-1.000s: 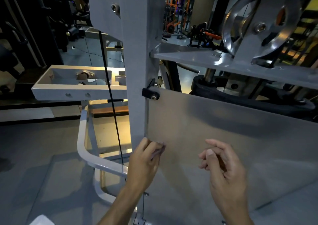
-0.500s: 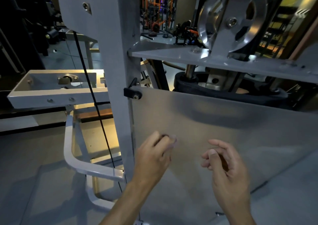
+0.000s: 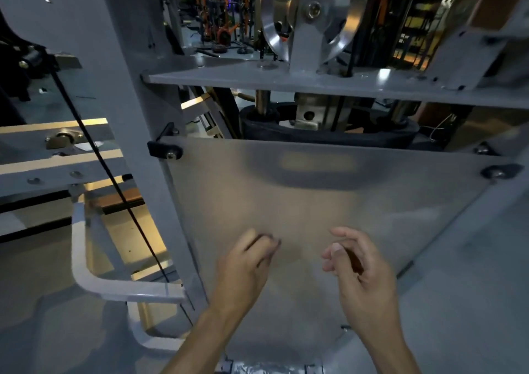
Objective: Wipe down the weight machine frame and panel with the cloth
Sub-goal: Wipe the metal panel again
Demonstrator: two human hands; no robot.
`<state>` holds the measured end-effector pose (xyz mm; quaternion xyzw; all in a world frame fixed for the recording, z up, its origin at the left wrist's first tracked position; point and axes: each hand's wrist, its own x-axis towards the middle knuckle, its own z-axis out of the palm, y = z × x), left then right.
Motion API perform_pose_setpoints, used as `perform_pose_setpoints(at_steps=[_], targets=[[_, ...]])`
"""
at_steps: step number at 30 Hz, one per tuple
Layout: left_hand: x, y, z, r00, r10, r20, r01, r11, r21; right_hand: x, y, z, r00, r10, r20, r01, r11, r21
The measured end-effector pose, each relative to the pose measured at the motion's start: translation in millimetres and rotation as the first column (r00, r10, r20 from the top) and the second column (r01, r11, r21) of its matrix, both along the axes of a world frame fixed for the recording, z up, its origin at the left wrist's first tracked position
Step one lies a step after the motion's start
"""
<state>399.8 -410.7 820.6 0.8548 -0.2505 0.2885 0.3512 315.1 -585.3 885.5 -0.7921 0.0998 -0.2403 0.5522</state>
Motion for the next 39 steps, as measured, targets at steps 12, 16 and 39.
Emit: perform_pose_setpoints(at_steps=[12,16,39], targets=[[-13.5,-66.9,-42.1,0.992,-0.094,-0.085,0.097,0.995,0.032,-29.9,-45.6,-11.7,0.992,-0.111,-0.062,0.11,0.994,-0.024],[-15.3,-92.9,20.5,0.993,-0.106,0.048,0.111,0.987,-0.112,-40.0,-66.5,-12.5,0.99,-0.125,-0.065,0.124,0.992,-0.028],[-51.6,-220.8,-16.9,0.999,0.036,-0.007,-0.036,0.994,-0.104,-58.7,-203.2,-3.7,0.993,0.03,-0.117,-0.035,0.998,-0.045]])
